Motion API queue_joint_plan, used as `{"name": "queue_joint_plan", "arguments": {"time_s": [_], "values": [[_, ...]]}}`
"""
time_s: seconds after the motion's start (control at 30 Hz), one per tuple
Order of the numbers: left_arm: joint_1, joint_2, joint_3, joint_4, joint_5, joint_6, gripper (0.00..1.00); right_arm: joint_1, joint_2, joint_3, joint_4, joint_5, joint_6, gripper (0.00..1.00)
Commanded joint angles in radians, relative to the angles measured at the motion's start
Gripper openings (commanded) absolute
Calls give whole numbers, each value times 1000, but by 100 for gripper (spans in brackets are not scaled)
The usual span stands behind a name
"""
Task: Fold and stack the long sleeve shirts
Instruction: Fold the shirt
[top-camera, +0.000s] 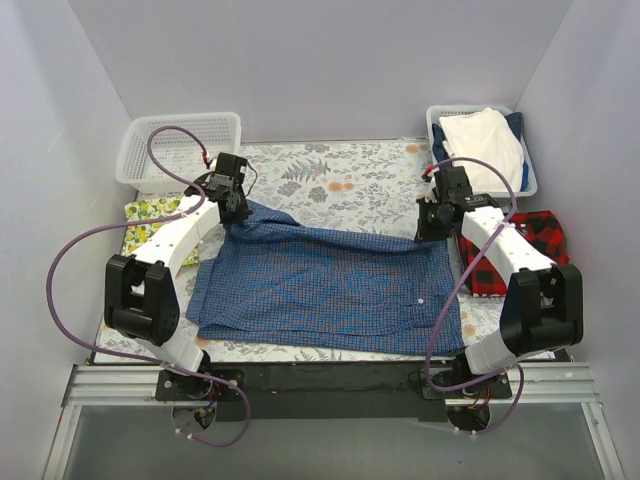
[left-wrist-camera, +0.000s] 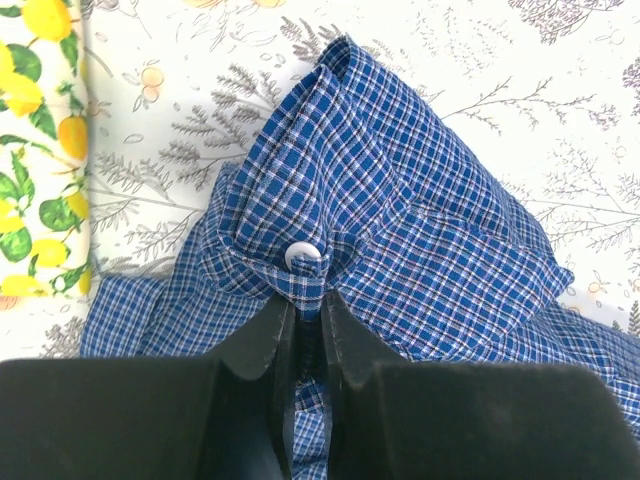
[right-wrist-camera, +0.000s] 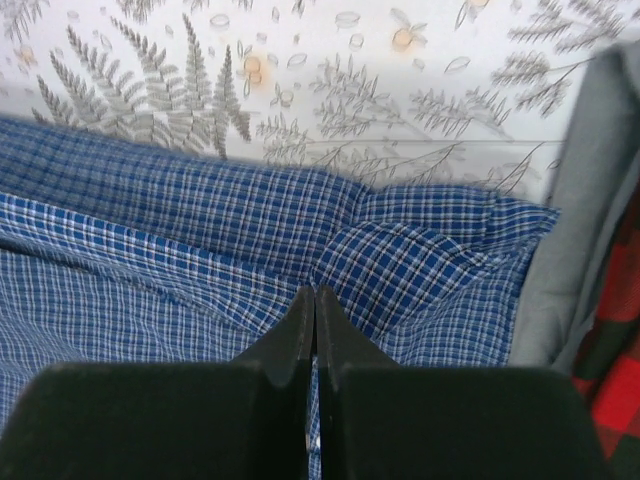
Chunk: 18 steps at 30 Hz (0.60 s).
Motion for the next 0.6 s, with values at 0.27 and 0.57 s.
{"name": "queue_joint_plan", "arguments": {"time_s": [0.27,0.57], "values": [[-1,-185,-113,-101,13,-38,0,41,-144,-166,-25,17,34,1],[-1,-317,-277,-156,88,-157,0,41,-189,-238,-76,105,81,1]]}}
